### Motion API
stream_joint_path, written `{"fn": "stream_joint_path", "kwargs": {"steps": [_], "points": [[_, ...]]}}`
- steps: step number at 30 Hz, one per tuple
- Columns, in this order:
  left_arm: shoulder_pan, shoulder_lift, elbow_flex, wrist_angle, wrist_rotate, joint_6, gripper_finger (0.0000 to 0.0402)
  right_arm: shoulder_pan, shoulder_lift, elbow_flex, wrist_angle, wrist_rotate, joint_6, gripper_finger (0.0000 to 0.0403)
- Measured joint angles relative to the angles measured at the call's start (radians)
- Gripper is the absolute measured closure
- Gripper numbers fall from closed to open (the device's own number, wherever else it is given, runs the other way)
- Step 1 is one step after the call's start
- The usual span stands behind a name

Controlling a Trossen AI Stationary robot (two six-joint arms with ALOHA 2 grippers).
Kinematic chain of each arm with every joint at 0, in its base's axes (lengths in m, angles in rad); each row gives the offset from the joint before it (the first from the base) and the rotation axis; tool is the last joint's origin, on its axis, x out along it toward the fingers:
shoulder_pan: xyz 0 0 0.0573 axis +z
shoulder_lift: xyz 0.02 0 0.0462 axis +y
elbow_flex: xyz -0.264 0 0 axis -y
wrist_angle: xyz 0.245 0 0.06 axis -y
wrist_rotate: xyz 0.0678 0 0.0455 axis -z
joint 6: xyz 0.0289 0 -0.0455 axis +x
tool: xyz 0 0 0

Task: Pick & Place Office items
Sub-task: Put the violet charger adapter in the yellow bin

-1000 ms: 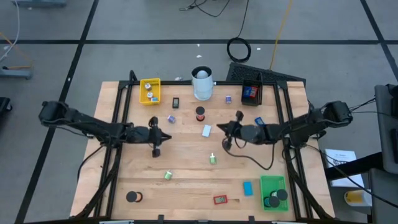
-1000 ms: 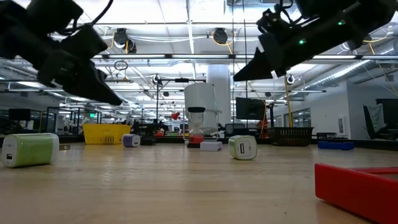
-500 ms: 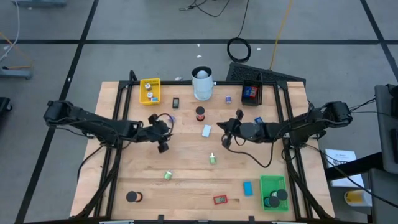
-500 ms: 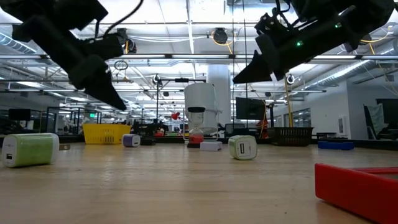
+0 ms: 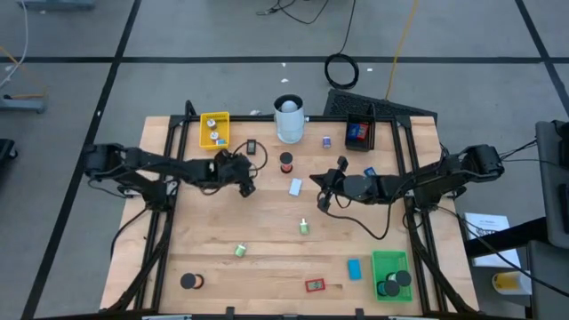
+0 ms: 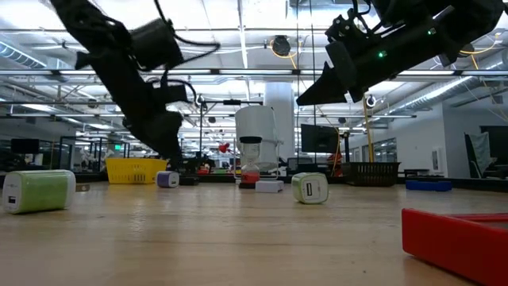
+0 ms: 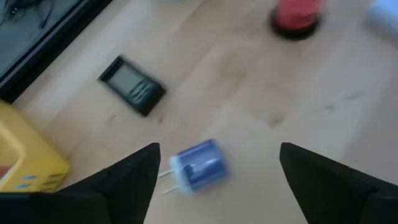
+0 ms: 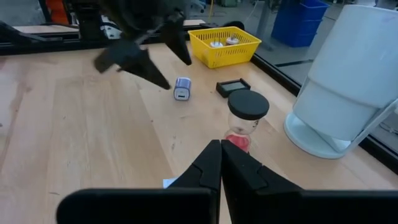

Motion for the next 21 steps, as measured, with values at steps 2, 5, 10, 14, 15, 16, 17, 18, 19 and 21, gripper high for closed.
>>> {"fn": "stream_joint_path", "kwargs": {"steps": [2, 5, 10, 14, 15, 16, 17, 18, 19, 21], "points": [[0.024, 0.033, 0.015, -0.021, 0.0, -0.012, 0.0054, 0.0, 0.0, 0.0, -0.002, 0.0, 0.0, 0.0399], [0.043, 0.071, 0.015, -0.028, 0.001, -0.012, 0.0054, 0.0, 0.0, 0.0, -0.002, 0.0, 0.0, 0.0399], [0.054, 0.114, 0.015, -0.025, 0.001, -0.024, 0.007, 0.0, 0.0, 0.0, -0.003, -0.001, 0.0, 0.0399], [0.055, 0.123, 0.015, -0.025, 0.0, -0.023, 0.0104, 0.0, 0.0, 0.0, -0.003, -0.001, 0.0, 0.0399], [0.055, 0.123, 0.015, -0.026, 0.001, -0.022, 0.0115, 0.0, 0.0, 0.0, -0.003, -0.001, 0.0, 0.0399], [0.055, 0.123, 0.015, -0.026, 0.001, -0.02, 0.0128, 0.0, 0.0, 0.0, -0.003, -0.001, 0.0, 0.0399], [0.055, 0.123, 0.015, -0.026, 0.0, -0.02, 0.0142, 0.0, 0.0, 0.0, -0.003, -0.001, 0.0, 0.0399], [0.055, 0.123, 0.015, -0.026, 0.0, -0.017, 0.0155, 0.0, 0.0, 0.0, -0.003, -0.001, 0.0, 0.0399], [0.055, 0.123, 0.015, -0.026, 0.0, -0.015, 0.017, 0.0, 0.0, 0.0, -0.003, -0.001, 0.0, 0.0399], [0.055, 0.123, 0.015, -0.028, 0.0, 0.0, 0.02, 0.0, 0.0, 0.0, -0.003, -0.001, 0.0, 0.0399]]}}
